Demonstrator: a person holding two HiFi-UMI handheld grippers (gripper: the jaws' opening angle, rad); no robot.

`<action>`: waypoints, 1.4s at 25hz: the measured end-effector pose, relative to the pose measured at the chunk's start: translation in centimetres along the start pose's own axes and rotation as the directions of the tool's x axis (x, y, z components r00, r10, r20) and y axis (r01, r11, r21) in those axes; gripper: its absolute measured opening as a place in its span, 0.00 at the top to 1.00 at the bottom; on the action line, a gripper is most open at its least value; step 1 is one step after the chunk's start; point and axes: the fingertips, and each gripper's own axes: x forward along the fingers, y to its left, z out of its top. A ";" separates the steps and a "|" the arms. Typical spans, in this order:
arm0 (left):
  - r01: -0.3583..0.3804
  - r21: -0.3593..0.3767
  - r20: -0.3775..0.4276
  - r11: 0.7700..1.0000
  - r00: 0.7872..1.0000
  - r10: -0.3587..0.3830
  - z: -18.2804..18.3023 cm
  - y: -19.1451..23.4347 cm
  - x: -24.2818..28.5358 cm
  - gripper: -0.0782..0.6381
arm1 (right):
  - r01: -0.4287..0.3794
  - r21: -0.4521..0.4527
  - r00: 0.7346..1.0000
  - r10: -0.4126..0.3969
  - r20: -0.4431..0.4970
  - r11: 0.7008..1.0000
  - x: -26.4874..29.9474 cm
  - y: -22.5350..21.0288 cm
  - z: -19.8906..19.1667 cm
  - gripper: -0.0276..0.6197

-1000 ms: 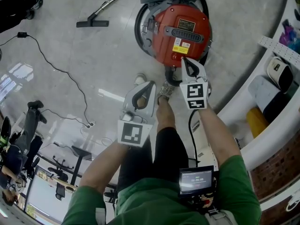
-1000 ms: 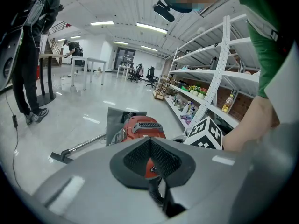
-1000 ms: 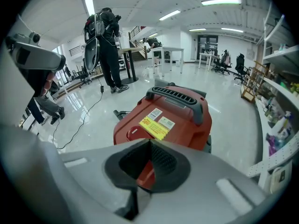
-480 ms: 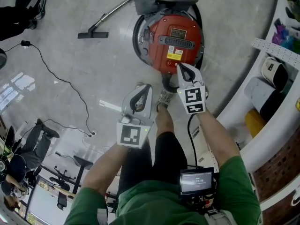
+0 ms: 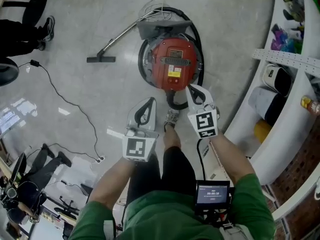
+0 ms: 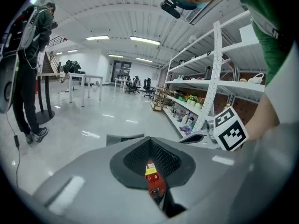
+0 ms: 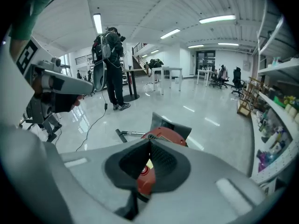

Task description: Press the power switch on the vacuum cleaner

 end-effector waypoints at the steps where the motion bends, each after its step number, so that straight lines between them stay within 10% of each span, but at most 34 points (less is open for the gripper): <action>1: 0.000 0.011 0.015 1.000 1.000 -0.001 0.9 -0.2 -0.4 0.88 | 0.005 -0.003 1.000 -0.005 0.017 1.000 -1.3 -0.1 1.1 0.95; 19: 0.096 0.126 0.240 0.987 0.963 -0.124 20.1 -6.6 -12.0 0.88 | 0.202 0.009 0.923 -0.194 0.332 0.979 -25.6 1.1 19.2 0.95; 35: 0.145 0.192 0.415 0.971 0.884 -0.214 26.8 -8.5 -25.5 0.88 | 0.287 0.098 0.794 -0.294 0.533 0.953 -37.6 11.2 26.5 0.95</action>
